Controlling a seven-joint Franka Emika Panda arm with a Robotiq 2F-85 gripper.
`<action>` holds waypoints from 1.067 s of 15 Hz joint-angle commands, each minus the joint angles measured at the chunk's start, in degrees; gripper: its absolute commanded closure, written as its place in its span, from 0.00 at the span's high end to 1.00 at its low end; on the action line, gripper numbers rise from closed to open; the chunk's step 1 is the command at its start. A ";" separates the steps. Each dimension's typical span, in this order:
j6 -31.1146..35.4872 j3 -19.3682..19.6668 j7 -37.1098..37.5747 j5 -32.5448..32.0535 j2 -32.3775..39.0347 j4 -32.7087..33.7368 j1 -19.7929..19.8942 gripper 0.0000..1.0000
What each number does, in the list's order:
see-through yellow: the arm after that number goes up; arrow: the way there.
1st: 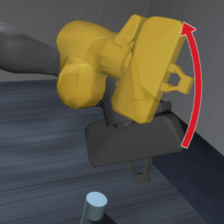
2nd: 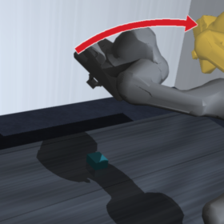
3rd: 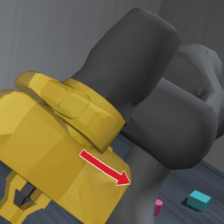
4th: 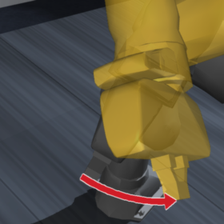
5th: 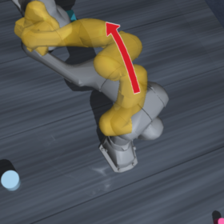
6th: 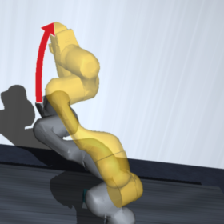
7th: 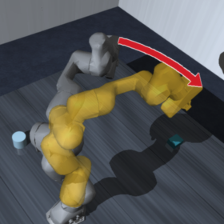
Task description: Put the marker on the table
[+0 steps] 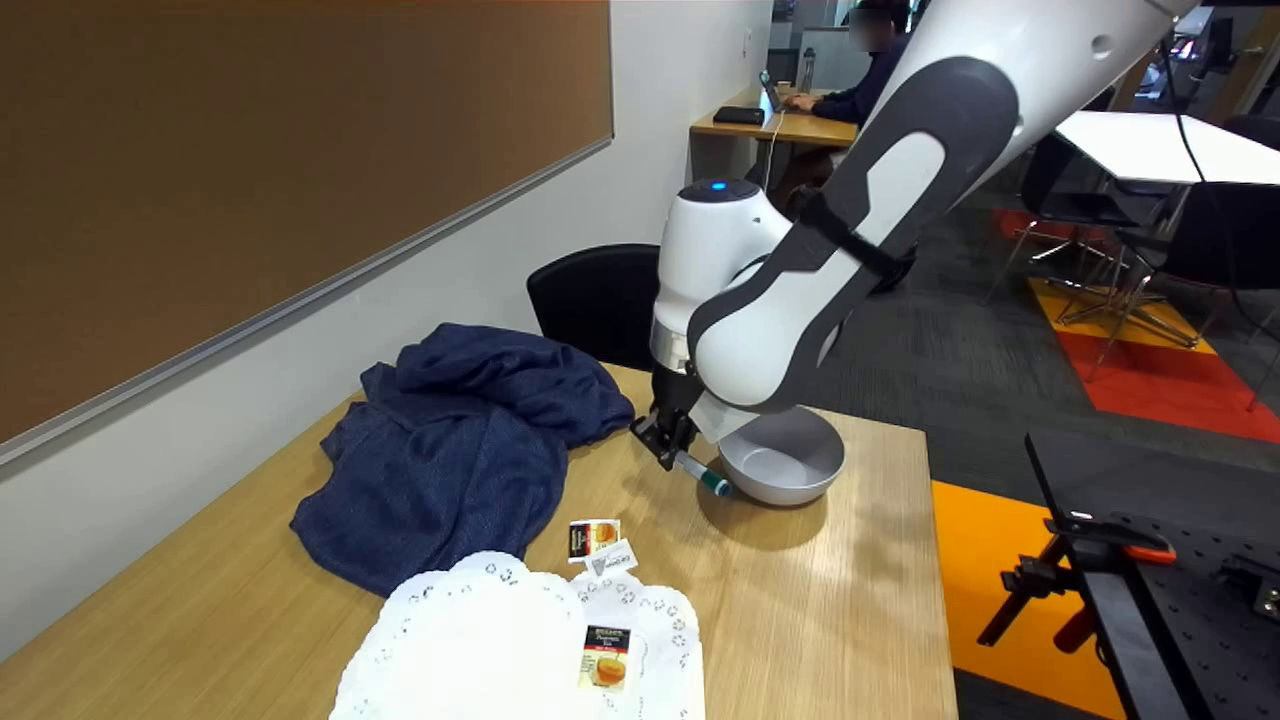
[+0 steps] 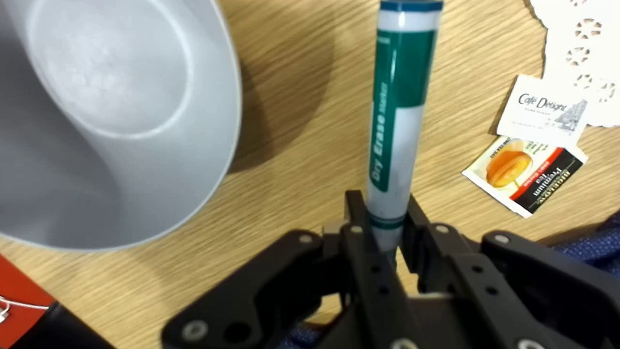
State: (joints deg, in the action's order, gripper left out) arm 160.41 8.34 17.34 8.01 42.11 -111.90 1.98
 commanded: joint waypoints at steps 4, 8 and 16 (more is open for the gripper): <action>-1.55 1.68 1.66 -0.78 7.00 7.48 -2.98 0.45; -1.39 1.78 1.28 -0.97 7.46 8.07 -3.73 0.68; 0.09 4.62 1.66 -2.99 -2.16 -2.47 -8.43 1.00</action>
State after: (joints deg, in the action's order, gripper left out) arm 160.42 10.53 17.42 7.05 46.87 -106.93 -3.28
